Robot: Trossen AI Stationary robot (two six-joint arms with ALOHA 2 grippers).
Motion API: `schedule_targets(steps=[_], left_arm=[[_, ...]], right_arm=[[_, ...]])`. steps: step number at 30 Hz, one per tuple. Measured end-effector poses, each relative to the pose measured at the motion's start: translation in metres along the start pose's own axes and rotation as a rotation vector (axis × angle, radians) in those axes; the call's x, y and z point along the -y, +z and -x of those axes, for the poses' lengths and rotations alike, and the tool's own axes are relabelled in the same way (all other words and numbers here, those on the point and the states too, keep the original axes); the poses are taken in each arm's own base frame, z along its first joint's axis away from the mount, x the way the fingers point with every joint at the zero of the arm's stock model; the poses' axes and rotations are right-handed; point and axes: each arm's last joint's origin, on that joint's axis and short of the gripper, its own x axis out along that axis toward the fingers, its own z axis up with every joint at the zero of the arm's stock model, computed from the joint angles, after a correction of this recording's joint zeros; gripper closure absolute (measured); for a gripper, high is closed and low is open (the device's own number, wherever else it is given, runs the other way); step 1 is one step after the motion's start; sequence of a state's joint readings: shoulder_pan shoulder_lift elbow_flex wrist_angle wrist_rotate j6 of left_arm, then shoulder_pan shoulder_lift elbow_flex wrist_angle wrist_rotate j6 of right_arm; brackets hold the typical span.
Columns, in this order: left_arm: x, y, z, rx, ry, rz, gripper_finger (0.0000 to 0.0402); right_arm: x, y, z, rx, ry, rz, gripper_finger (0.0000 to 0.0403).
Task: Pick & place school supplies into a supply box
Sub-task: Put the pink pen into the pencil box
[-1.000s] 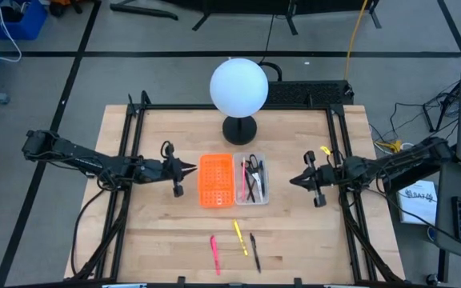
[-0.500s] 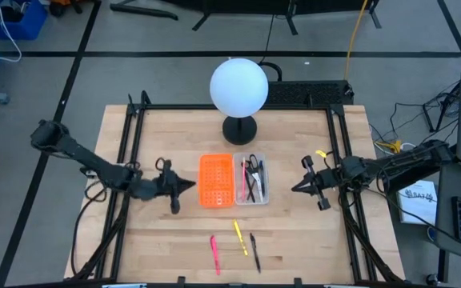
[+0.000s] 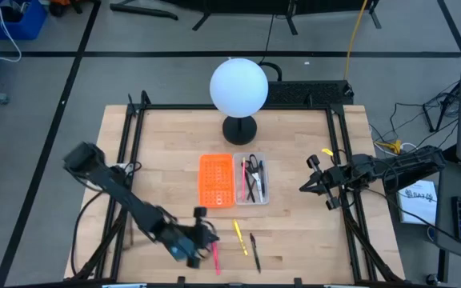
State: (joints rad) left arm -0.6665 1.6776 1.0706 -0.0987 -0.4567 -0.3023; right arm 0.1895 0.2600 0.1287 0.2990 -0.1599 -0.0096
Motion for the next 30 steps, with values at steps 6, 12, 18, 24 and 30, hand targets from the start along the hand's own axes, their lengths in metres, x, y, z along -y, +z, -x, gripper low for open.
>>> schedule_targets(steps=[6,12,18,24,30], left_arm=[[0.035,0.045,-0.040,-0.126,0.079,-0.055,0.0381],[0.055,0.064,-0.056,-0.368,0.136,-0.294,0.0377],[0.075,0.055,-0.062,-0.452,0.014,-0.502,0.0376],[0.076,0.051,-0.064,-0.450,0.023,-0.414,0.0372],[0.070,0.031,-0.075,-0.525,-0.043,-0.458,0.0306]], right_arm=[[0.000,0.002,0.001,0.021,-0.002,-0.005,0.0403],[0.000,0.002,0.001,0.025,0.000,-0.090,0.0403],[0.000,-0.001,0.001,-0.015,0.000,-0.131,0.0403],[0.000,-0.002,0.001,-0.026,-0.001,-0.118,0.0403],[0.000,-0.002,0.001,-0.018,0.000,-0.073,0.0403]])
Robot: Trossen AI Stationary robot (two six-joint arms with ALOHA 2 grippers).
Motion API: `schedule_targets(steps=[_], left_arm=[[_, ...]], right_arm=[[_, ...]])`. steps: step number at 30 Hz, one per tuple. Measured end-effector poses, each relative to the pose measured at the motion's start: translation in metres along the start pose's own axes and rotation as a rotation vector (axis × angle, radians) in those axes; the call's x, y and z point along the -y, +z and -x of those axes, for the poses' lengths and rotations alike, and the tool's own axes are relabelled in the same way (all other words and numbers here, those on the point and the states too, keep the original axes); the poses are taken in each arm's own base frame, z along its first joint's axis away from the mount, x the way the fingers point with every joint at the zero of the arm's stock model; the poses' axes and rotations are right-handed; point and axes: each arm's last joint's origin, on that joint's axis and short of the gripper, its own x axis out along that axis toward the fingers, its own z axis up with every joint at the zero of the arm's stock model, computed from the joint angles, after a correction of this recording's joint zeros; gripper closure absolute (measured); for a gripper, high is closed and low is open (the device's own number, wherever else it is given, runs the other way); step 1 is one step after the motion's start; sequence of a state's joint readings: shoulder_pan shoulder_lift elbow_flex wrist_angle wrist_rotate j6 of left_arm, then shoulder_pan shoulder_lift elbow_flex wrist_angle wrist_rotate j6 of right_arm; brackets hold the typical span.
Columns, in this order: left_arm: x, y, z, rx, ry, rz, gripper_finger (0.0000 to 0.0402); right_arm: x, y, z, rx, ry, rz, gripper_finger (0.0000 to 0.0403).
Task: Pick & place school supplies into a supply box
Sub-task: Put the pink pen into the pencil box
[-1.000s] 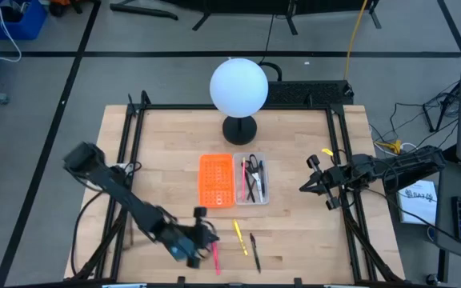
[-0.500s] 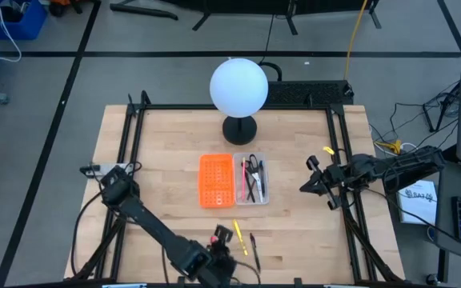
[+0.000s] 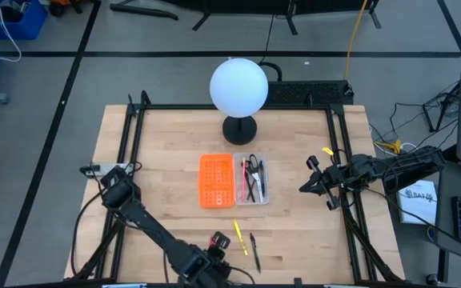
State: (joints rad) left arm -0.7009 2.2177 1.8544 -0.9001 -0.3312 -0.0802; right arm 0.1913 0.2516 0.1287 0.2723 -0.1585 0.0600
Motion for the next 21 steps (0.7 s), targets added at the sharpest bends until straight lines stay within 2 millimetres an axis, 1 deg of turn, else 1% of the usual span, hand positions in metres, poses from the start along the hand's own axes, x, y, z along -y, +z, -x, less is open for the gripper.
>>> schedule_targets(steps=[2,4,6,9,13,17,21], left_arm=[[-0.001,-0.005,-0.008,-0.019,-0.018,-0.051,0.0275],[0.001,-0.010,-0.013,-0.039,-0.069,-0.161,0.0250],[0.005,-0.013,-0.016,-0.041,-0.105,-0.261,0.0231],[0.007,-0.015,-0.018,-0.037,-0.115,-0.325,0.0214],[0.001,-0.013,-0.020,-0.025,-0.105,-0.378,0.0210],[-0.006,-0.008,-0.023,0.027,-0.101,-0.399,0.0221],[-0.009,-0.011,-0.024,0.003,-0.156,-0.394,0.0234]], right_arm=[[0.000,0.000,0.000,0.004,0.000,0.001,0.0403],[0.000,0.000,0.000,0.004,0.000,0.005,0.0403],[0.000,0.000,0.000,0.005,0.000,0.024,0.0403],[0.000,0.000,0.000,0.005,0.000,0.031,0.0403],[0.000,0.000,0.000,-0.002,0.000,0.030,0.0403],[0.000,0.000,0.000,-0.001,0.000,0.031,0.0403],[0.000,0.000,0.000,-0.001,0.000,0.028,0.0403]])
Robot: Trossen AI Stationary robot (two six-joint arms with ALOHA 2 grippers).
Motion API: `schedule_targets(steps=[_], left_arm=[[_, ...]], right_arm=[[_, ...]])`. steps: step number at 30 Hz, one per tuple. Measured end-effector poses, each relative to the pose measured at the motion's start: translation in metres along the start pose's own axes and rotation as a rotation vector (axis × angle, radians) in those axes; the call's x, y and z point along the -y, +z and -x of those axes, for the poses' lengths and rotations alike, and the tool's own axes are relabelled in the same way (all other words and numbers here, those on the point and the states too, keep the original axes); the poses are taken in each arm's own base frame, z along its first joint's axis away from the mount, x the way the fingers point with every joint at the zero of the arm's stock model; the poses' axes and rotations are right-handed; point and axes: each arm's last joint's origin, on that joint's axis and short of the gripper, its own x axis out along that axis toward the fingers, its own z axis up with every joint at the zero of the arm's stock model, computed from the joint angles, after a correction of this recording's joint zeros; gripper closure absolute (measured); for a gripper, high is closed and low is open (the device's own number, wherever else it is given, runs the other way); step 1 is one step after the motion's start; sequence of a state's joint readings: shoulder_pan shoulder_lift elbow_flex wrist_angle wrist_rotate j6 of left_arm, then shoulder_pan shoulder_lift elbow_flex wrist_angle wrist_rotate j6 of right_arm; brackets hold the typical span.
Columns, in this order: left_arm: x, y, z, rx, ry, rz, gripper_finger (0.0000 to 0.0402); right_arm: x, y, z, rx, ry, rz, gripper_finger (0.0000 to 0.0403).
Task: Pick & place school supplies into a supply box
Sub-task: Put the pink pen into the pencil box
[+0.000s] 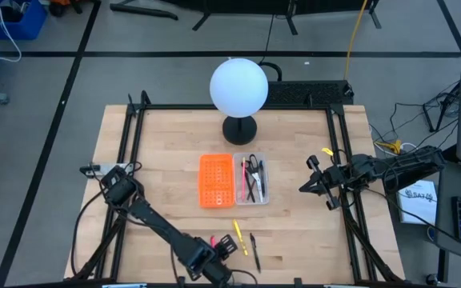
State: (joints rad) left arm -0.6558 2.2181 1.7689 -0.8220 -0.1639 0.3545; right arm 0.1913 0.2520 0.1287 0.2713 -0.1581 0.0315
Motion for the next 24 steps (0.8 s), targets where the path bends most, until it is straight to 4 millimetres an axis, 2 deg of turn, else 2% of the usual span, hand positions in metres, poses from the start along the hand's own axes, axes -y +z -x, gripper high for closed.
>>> schedule_targets(steps=[5,13,18,21,24], left_arm=[[0.003,-0.002,-0.002,-0.010,-0.017,-0.084,0.0236],[0.010,-0.006,-0.024,-0.086,-0.039,-0.286,0.0227],[0.010,-0.007,-0.034,-0.089,-0.067,-0.320,0.0229],[0.010,-0.008,-0.035,-0.084,-0.083,-0.327,0.0246],[0.011,-0.007,-0.036,-0.069,-0.100,-0.333,0.0280]], right_arm=[[0.000,0.000,0.000,0.000,0.000,0.000,0.0403],[0.000,-0.002,0.000,-0.016,-0.001,-0.004,0.0403],[0.000,-0.003,-0.002,-0.026,-0.001,-0.006,0.0403],[0.000,-0.004,-0.002,-0.036,-0.002,-0.007,0.0403],[0.000,-0.004,-0.002,-0.039,-0.002,-0.008,0.0403]])
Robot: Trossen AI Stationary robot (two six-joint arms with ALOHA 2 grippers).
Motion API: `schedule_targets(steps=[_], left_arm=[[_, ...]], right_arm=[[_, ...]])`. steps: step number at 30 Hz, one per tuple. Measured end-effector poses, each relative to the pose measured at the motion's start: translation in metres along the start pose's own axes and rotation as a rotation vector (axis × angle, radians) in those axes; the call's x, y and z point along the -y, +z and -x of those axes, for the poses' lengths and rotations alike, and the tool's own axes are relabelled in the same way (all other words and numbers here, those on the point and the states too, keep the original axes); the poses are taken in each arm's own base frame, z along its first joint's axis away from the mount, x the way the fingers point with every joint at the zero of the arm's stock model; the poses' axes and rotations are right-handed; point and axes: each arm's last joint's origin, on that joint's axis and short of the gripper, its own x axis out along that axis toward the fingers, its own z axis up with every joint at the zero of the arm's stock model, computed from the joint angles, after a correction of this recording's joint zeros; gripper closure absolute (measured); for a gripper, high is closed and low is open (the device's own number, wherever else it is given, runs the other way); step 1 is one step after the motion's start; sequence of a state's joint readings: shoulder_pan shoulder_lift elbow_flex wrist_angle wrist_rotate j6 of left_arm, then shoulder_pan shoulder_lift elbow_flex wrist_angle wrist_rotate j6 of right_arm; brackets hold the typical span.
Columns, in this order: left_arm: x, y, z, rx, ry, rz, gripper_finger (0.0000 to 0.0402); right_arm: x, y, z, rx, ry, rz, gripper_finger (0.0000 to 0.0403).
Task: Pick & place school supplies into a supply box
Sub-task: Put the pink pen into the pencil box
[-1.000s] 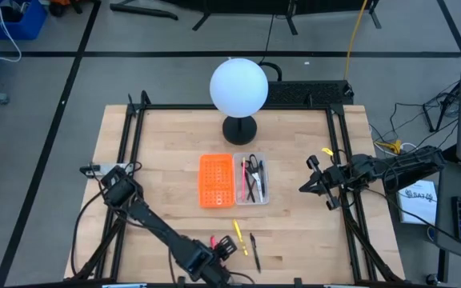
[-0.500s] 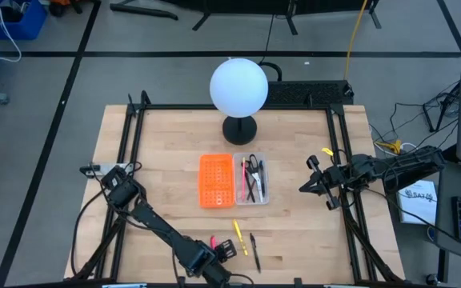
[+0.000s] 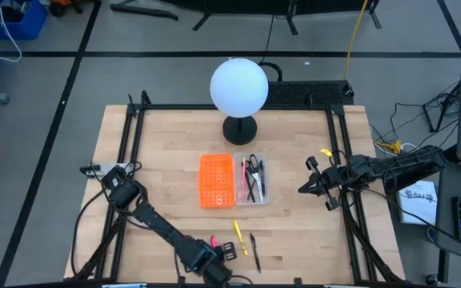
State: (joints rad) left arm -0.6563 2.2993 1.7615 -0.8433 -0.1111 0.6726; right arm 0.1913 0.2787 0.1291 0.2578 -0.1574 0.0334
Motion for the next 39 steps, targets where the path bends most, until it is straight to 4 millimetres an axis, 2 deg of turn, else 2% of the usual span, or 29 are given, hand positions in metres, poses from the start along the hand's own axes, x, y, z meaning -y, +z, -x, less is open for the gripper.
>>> schedule_targets(steps=[8,12,17,25,30,33,36,39], left_arm=[[-0.003,-0.001,-0.001,0.042,-0.035,0.051,0.0381],[-0.002,0.000,-0.001,0.042,-0.028,0.061,0.0378],[0.003,0.001,0.005,0.002,-0.011,0.040,0.0348],[0.002,-0.011,0.020,-0.088,0.008,0.049,0.0384],[-0.003,-0.024,0.047,-0.144,0.035,0.047,0.0374],[-0.005,-0.033,0.056,-0.181,0.019,0.030,0.0366],[-0.015,-0.044,0.072,-0.195,0.071,0.009,0.0373],[-0.030,-0.064,0.090,-0.238,0.114,-0.050,0.0382]], right_arm=[[0.000,0.000,0.000,-0.002,0.000,-0.033,0.0403],[0.000,0.000,0.000,-0.002,0.000,-0.034,0.0403],[0.000,0.000,0.000,-0.003,0.000,-0.031,0.0403],[0.000,-0.001,0.000,-0.007,0.000,-0.027,0.0403],[0.000,-0.002,-0.001,-0.025,-0.001,0.007,0.0403],[0.000,-0.004,-0.002,-0.038,-0.001,0.020,0.0403],[0.001,-0.005,-0.002,-0.052,-0.001,0.031,0.0403],[0.001,-0.005,-0.002,-0.055,-0.005,0.061,0.0403]])
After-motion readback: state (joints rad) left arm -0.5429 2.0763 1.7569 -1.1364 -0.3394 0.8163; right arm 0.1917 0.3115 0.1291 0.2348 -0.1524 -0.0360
